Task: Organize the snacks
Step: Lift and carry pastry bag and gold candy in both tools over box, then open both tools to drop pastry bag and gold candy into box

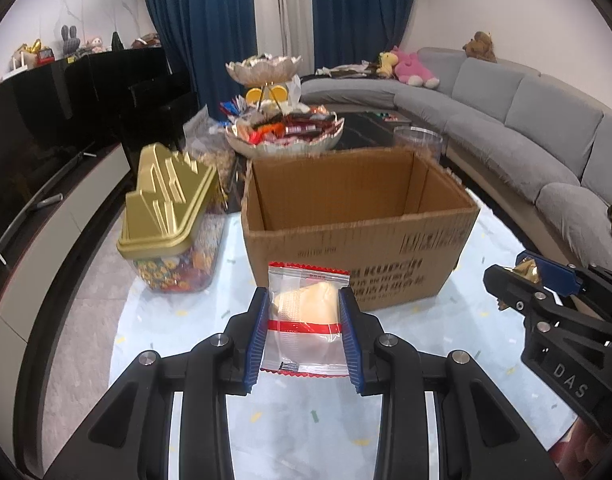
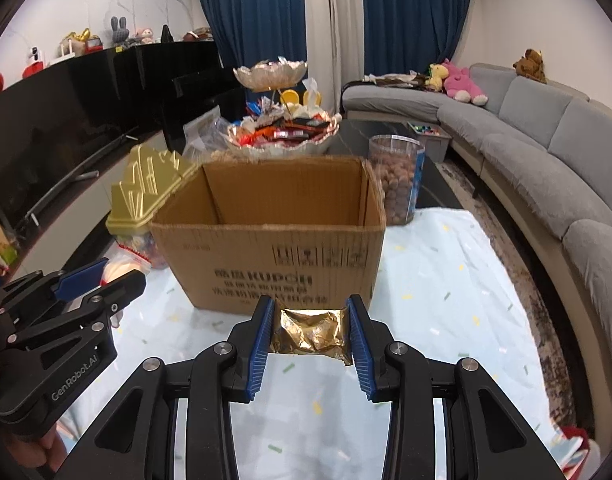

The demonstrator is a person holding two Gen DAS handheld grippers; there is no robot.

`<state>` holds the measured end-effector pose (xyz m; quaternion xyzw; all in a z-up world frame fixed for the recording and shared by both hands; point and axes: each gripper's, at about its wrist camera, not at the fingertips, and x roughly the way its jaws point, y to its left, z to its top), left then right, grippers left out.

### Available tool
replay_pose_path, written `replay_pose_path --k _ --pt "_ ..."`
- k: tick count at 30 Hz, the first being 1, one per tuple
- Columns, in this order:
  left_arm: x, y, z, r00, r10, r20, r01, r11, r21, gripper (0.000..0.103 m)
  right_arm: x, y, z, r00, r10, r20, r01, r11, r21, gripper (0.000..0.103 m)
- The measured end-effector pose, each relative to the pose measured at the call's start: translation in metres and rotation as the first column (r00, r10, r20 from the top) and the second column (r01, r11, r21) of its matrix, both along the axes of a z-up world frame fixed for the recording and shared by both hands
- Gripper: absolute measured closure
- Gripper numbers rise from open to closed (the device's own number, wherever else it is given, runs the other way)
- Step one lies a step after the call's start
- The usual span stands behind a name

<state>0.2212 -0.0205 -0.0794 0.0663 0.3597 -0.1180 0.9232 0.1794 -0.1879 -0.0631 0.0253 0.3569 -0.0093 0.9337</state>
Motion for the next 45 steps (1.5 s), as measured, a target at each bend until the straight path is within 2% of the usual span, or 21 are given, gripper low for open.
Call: replay_pose_path --k 18,27,34,45 --pt "0.038 -0.022 0.053 0.998 0.006 0.066 -0.004 1.0 -0.025 0.069 0.046 -0.012 0.057 0.996 0.017 0.088 -0.015 1.0 -0.021 0.065" --pt "0.067 -0.027 0.069 0.996 0.014 0.089 -0.011 0.999 -0.031 0.069 0.077 -0.017 0.068 0.996 0.02 0.089 -0.018 1.0 -0.024 0.065" --pt "0.086 -0.028 0.069 0.996 0.016 0.09 -0.015 1.0 -0.015 0.069 0.097 -0.014 0.07 0.996 0.032 0.078 -0.03 0.999 -0.034 0.065" --pt "0.117 -0.03 0.048 0.999 0.044 0.031 -0.043 0.999 -0.026 0.069 0.129 -0.015 0.067 0.998 0.023 0.058 -0.021 0.999 -0.043 0.065"
